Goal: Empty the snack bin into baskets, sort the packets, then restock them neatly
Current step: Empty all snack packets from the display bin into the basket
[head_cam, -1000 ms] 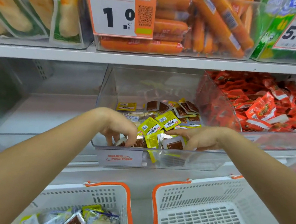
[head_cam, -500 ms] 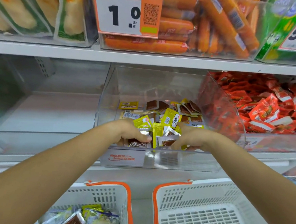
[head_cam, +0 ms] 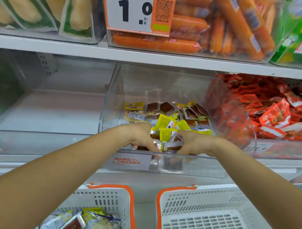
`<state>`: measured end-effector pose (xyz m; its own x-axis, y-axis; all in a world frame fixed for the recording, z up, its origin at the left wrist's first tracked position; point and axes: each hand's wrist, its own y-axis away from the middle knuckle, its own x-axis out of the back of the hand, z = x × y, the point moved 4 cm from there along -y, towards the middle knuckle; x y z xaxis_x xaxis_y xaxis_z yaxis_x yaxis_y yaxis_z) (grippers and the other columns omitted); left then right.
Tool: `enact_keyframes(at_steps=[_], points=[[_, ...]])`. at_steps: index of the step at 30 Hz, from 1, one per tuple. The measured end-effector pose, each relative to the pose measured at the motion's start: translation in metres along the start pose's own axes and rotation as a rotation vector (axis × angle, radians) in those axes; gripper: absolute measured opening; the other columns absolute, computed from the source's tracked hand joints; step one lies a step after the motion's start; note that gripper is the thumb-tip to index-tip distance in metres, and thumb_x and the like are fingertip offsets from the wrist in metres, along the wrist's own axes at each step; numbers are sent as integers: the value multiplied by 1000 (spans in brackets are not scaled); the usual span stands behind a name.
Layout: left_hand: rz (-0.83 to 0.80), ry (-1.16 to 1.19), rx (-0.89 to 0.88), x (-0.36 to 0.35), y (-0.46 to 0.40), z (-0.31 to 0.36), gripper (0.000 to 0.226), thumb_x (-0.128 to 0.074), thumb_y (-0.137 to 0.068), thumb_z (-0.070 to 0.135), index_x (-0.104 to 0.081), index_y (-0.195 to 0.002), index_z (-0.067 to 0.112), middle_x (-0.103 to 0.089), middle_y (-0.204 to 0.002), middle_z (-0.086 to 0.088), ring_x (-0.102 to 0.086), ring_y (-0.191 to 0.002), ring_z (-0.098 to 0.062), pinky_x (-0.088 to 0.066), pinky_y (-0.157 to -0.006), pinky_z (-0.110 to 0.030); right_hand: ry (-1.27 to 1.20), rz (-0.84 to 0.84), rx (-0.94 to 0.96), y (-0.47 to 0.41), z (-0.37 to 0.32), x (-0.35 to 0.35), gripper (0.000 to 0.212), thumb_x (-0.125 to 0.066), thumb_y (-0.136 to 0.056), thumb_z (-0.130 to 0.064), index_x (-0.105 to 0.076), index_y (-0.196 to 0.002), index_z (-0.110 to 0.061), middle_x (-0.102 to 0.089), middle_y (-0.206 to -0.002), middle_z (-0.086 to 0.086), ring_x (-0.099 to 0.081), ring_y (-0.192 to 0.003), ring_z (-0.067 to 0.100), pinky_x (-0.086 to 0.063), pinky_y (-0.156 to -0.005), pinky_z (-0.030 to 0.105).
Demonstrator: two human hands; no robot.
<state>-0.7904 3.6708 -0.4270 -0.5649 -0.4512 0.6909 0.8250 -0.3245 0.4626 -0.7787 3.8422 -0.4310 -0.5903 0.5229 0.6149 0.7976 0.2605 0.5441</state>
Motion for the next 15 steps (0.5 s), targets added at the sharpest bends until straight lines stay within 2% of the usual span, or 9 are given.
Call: enact_keyframes(at_steps=[2, 4, 6, 8, 10, 12, 13, 15], points=[[21, -12, -27, 0, 1, 2, 75, -79, -74, 31, -42, -135, 10, -55, -126, -8, -59, -103, -24, -48, -64, -29, -85, -2, 15, 3, 1, -1, 84, -74, -81, -11, -23, -148, -13, -27, -151, -15, -41, -131, 8, -48, -90, 27], [40, 11, -38, 1, 5, 1, 81, -81, -72, 29, -38, -139, 11, -53, -132, -5, -58, -111, -25, -54, -78, -33, -121, 35, 19, 6, -1, 1, 78, -75, -80, -13, -29, -144, -13, -34, -141, -15, -46, -124, 10, -47, -86, 26], [57, 77, -76, 3, 10, 1, 83, -85, -60, 35, -47, -132, 16, -56, -132, -2, -59, -111, -23, -54, -90, -40, -127, 52, 24, 11, -4, 2, 68, -75, -79, -17, -38, -136, -16, -42, -135, -8, -50, -114, 14, -45, -76, 24], [147, 145, -120, 9, 22, 6, 78, -87, -60, 32, -51, -128, 18, -59, -125, 3, -58, -109, -17, -50, -91, -32, -201, 79, 71, 23, -13, 3, 50, -75, -78, -12, -48, -119, -20, -52, -118, -3, -55, -95, 12, -43, -67, 22], [336, 118, -168, 25, 41, 15, 65, -84, -69, 27, -52, -124, 17, -58, -112, 5, -56, -105, -17, -43, -82, -22, -338, 148, 189, 36, -30, 6, 48, -77, -74, -2, -53, -112, -18, -61, -106, -3, -62, -87, 7, -47, -63, 23], [514, 49, -245, 44, 71, 24, 52, -83, -70, 32, -51, -110, 22, -60, -100, 4, -59, -93, -18, -38, -68, -22, -434, 254, 347, 56, -55, 12, 53, -76, -72, 8, -52, -115, -11, -63, -102, -5, -66, -85, 2, -52, -63, 20], [566, 33, -286, 53, 89, 27, 48, -82, -70, 35, -49, -103, 25, -62, -94, 5, -59, -85, -16, -36, -64, -23, -424, 308, 412, 69, -68, 15, 53, -77, -71, 7, -52, -114, -11, -62, -102, -5, -66, -87, 2, -55, -67, 22], [609, 2, -328, 66, 131, 26, 48, -82, -68, 38, -46, -99, 28, -62, -87, 10, -58, -79, -13, -37, -63, -25, -303, 390, 506, 93, -92, 12, 52, -82, -69, -3, -52, -107, -21, -64, -103, -5, -66, -95, 11, -56, -78, 32]])
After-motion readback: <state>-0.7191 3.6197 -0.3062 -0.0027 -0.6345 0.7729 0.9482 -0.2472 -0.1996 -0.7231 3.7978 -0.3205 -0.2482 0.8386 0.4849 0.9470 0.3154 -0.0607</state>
